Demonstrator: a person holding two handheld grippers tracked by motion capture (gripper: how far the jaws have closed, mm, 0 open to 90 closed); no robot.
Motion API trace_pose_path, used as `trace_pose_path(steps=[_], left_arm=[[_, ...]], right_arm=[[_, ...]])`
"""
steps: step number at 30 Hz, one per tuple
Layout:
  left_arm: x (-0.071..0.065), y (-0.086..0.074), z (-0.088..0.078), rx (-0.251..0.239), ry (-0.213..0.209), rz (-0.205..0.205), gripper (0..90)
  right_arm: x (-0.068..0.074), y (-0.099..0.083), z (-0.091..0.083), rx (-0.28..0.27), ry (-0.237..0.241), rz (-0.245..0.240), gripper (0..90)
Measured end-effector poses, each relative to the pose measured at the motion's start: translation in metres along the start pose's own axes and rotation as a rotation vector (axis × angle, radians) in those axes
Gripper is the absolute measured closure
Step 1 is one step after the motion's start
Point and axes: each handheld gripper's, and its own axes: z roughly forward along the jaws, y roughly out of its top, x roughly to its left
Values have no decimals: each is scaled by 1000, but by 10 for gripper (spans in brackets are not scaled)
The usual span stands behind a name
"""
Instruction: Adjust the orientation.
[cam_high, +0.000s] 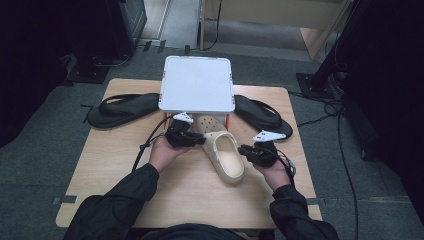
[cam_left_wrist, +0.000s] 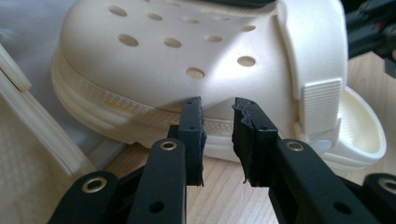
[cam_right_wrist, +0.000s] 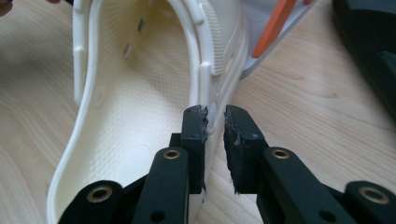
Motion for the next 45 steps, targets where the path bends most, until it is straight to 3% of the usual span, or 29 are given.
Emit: trace_pose_path(steps=[3, 7, 13, 23, 34, 38, 40, 45], left_arm=[[0, 0, 0, 0, 0, 3, 734], [-1, -1, 2, -4, 1, 0, 734], [0, -1, 2, -12, 22, 4, 736], [1, 0, -3, -39, 56, 12, 768], [1, 0, -6, -41, 56, 13, 755], [-1, 1, -8, -40, 49, 39, 734], [-2, 1, -10, -26, 55, 51, 734], [-5, 4, -24, -61, 28, 43, 734]], right_arm=[[-3, 0, -1, 14, -9, -7, 806], [-3, -5, 5, 75, 3, -13, 831], [2, -5, 6, 67, 29, 20, 855], [20, -4, 11, 77, 95, -4, 857], [25, -5, 12, 68, 115, 0, 858], [24, -5, 12, 71, 107, -12, 838], [24, -4, 9, 37, 89, -12, 846], [28, -3, -1, 1, 106, -35, 847]])
